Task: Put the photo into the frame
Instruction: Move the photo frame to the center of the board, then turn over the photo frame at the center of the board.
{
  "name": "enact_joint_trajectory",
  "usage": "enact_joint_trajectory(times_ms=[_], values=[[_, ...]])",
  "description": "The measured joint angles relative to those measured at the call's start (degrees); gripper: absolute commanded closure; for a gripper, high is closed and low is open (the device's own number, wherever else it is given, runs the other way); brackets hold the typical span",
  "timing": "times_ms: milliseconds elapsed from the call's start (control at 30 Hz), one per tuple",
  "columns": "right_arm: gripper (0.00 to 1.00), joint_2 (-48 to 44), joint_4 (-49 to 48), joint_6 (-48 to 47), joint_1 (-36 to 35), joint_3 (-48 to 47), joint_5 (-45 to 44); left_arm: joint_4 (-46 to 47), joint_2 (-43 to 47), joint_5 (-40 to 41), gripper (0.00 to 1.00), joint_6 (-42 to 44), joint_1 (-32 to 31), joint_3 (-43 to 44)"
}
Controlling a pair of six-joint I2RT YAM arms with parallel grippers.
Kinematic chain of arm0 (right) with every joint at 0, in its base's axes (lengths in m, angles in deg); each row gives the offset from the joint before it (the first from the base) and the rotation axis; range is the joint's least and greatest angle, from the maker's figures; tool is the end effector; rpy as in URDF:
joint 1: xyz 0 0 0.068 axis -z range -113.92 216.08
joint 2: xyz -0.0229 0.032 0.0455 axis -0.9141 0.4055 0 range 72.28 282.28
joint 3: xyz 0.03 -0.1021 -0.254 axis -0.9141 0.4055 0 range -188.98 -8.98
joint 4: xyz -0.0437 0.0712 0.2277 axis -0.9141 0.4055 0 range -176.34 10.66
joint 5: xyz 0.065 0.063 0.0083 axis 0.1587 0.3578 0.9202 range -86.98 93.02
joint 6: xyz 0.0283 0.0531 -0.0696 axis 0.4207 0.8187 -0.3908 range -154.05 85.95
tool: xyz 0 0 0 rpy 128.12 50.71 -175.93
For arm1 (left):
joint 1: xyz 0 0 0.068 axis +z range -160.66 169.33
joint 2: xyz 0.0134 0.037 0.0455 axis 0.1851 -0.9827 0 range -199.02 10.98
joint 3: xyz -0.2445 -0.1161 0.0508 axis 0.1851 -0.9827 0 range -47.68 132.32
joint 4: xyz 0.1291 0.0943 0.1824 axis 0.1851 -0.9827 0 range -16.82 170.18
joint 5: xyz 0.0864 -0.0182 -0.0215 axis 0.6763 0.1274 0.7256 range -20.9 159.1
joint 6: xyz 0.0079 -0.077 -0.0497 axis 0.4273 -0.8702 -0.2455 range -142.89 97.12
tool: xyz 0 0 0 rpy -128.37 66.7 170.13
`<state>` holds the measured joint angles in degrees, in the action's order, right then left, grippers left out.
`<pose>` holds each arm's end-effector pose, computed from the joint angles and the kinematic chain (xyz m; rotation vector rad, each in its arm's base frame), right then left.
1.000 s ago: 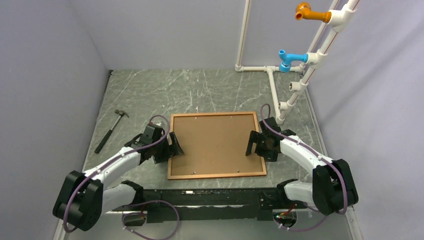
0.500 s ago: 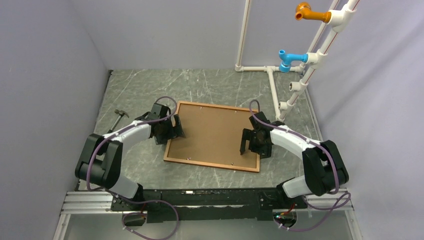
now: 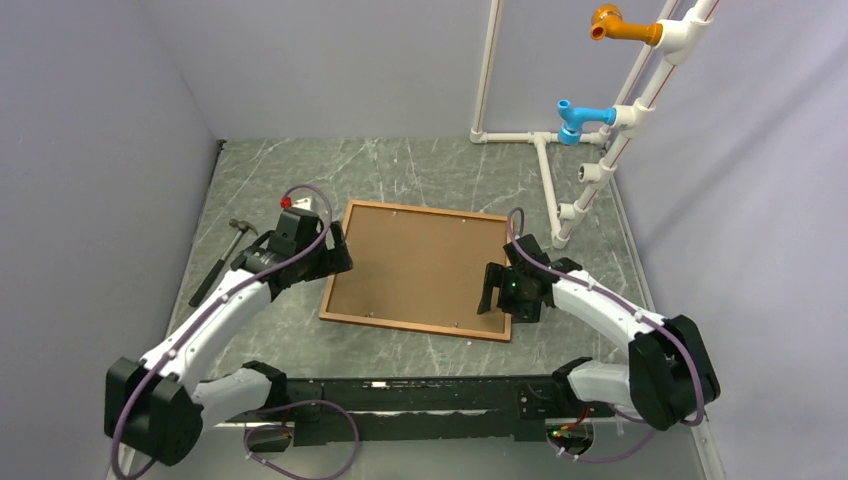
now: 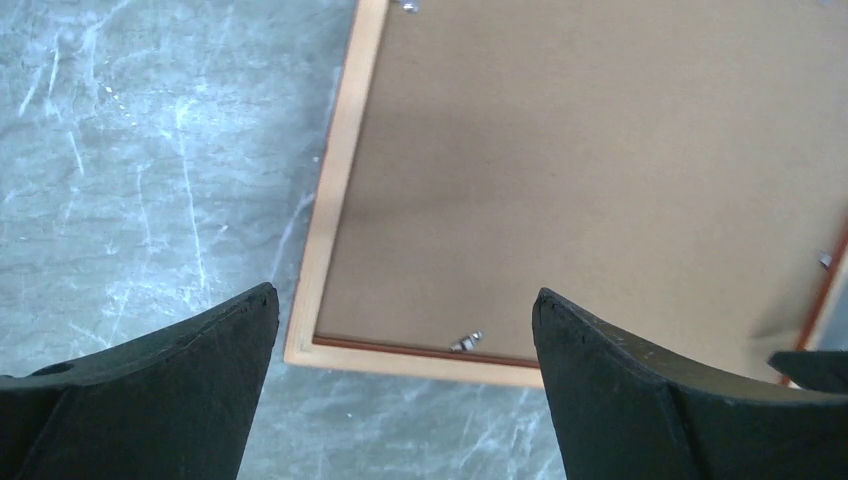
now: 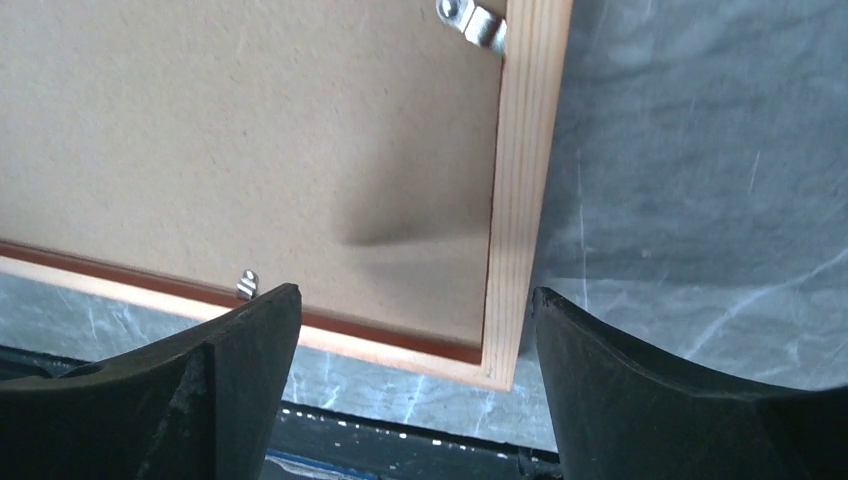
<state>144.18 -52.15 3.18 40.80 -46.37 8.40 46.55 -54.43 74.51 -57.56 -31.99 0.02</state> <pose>0.1892 0.0980 0.1435 0.2713 2.8333 0.3920 0.2254 -0.0796 0.2228 -0.3300 2.4646 -0.3056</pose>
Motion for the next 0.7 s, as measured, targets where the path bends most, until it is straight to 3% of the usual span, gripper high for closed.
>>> enact_joint_trajectory(times_ms=[133, 200, 300, 533, 700], values=[[0.24, -2.8, 1.4, 1.0, -0.1, 2.1, 0.2, -1.5, 5.5, 0.7, 0.01, -0.1, -4.5, 0.0], [0.38, -3.5, 1.6, 1.5, -0.1, 3.4, 0.3, -1.3, 6.5, 0.7, 0.01, -0.1, -7.9, -0.1], [0.49, -3.8, 1.7, 2.0, -0.2, 5.2, 1.2, -0.3, 6.8, 0.7, 0.01, 0.2, -12.0, -0.6], [0.96, -5.4, 1.7, 3.0, 0.0, 7.4, 2.6, 4.3, 7.5, 0.4, 0.0, 3.2, -18.8, -1.9], [1.0, -5.3, 1.5, 2.2, -0.1, 7.3, 3.1, 8.7, 8.3, -0.2, 0.0, 6.6, -22.4, -2.1]])
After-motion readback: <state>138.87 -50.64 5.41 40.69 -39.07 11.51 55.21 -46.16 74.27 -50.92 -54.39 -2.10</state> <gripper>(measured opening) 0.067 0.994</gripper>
